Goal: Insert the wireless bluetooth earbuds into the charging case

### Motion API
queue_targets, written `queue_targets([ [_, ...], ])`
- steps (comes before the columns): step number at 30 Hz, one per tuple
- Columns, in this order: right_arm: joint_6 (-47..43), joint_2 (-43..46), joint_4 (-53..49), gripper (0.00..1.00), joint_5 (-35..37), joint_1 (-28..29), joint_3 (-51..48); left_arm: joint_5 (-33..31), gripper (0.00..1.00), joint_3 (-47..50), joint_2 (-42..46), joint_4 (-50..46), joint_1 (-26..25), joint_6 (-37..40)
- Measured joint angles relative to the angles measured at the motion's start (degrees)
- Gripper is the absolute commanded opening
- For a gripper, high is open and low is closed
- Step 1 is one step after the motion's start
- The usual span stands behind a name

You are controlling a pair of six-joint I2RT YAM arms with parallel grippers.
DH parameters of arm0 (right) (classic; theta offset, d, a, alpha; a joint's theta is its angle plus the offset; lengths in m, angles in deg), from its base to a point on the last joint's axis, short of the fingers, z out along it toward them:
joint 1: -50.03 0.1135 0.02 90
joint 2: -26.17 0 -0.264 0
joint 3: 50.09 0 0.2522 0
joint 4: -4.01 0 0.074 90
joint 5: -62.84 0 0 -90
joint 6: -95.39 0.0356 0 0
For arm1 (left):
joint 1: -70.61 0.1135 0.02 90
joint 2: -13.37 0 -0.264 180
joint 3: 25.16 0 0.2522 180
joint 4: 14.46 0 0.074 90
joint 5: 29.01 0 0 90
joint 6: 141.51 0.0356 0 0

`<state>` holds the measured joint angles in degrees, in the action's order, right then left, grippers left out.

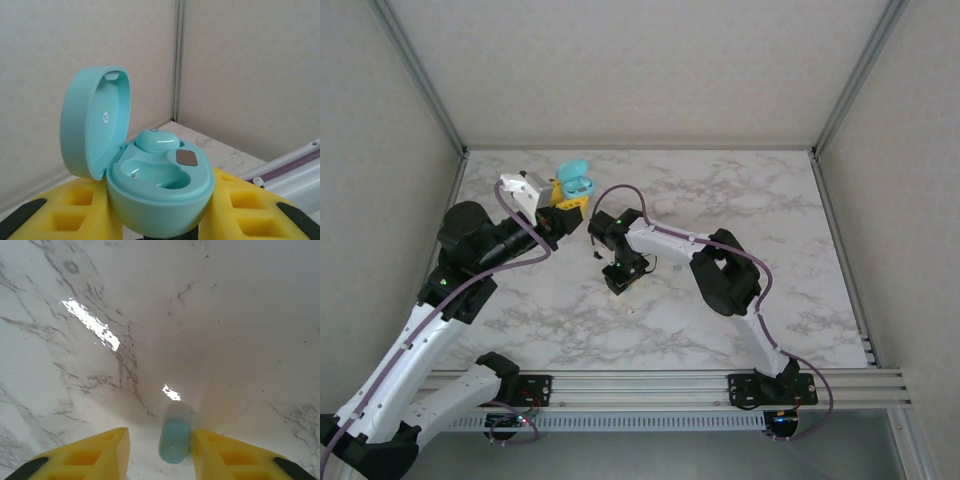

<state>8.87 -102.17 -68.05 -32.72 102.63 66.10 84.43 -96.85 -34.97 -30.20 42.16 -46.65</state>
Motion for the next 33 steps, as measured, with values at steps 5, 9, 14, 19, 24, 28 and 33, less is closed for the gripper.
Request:
queue_targets([
  [5, -0.9, -0.4, -0.3, 0.34, 0.3, 0.0, 0.4, 0.0, 0.27, 0.0, 0.0, 0.0, 0.0, -0.2],
  [9, -0.9, -0.8, -0.6, 0.32, 1.4, 0.0, 0.8, 0.0, 0.27, 0.0, 0.0, 0.0, 0.0, -0.2],
  [14, -0.9, -1.3, -1.3, 0.31, 2.8, 0.0, 1.2, 0.0, 0.27, 0.0, 0.0, 0.0, -0.1, -0.2],
  [19, -0.5, -1.3, -1.3, 0.28, 3.7, 0.0, 1.2, 0.0, 0.27, 0.0, 0.0, 0.0, -0.1, -0.2],
  [24, 0.4, -1.3, -1.1, 0.26, 4.3, 0.0, 1.2, 0.0, 0.27, 0.0, 0.0, 0.0, -0.2, -0.2],
  [28, 1.9, -0.3, 0.3, 0.26, 4.4, -0.2, -0.3, 0.0, 0.27, 0.0, -0.1, 0.0, -0.2, -0.2],
  [33, 5.1, 6.4, 5.1, 0.25, 1.7, -2.0, -6.7, 0.0, 0.27, 0.0, -0.2, 0.0, -0.2, -0.2],
])
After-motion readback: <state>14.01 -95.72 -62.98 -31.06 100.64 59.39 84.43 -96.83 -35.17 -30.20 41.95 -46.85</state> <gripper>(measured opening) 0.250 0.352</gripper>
